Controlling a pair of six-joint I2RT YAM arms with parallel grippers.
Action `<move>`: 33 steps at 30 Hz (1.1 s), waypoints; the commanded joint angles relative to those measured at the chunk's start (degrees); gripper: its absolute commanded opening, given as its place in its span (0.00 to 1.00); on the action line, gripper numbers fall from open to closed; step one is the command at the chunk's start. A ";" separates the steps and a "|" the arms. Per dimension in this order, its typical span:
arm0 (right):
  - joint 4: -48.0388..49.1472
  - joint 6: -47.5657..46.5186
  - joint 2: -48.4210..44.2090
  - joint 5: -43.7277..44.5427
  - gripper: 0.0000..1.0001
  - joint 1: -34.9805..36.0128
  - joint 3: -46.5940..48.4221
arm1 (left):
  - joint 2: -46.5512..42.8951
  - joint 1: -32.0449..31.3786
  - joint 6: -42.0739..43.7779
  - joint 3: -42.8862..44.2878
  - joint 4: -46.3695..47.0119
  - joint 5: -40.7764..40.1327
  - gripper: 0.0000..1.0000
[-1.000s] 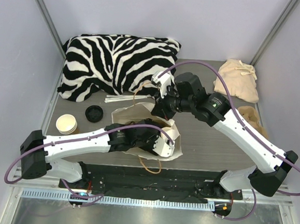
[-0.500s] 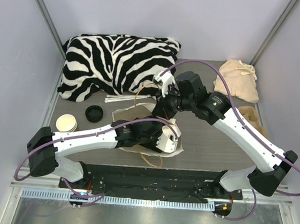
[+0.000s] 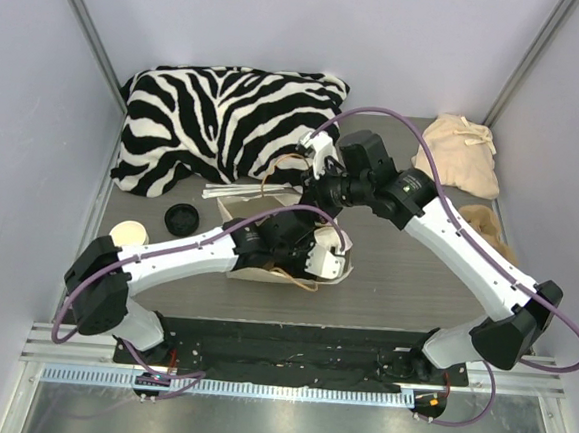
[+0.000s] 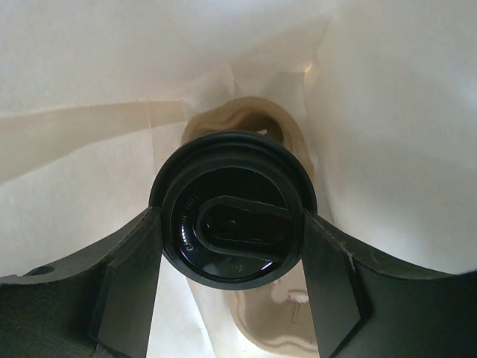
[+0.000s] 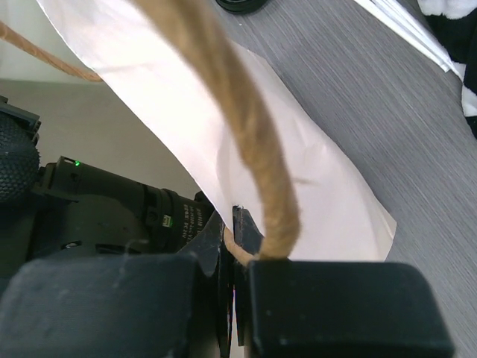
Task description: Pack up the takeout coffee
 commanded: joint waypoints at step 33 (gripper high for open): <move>1.34 -1.39 0.51 3.10 0.01 -0.67 2.41 | -1.43 2.23 -4.64 1.94 -5.49 1.51 0.79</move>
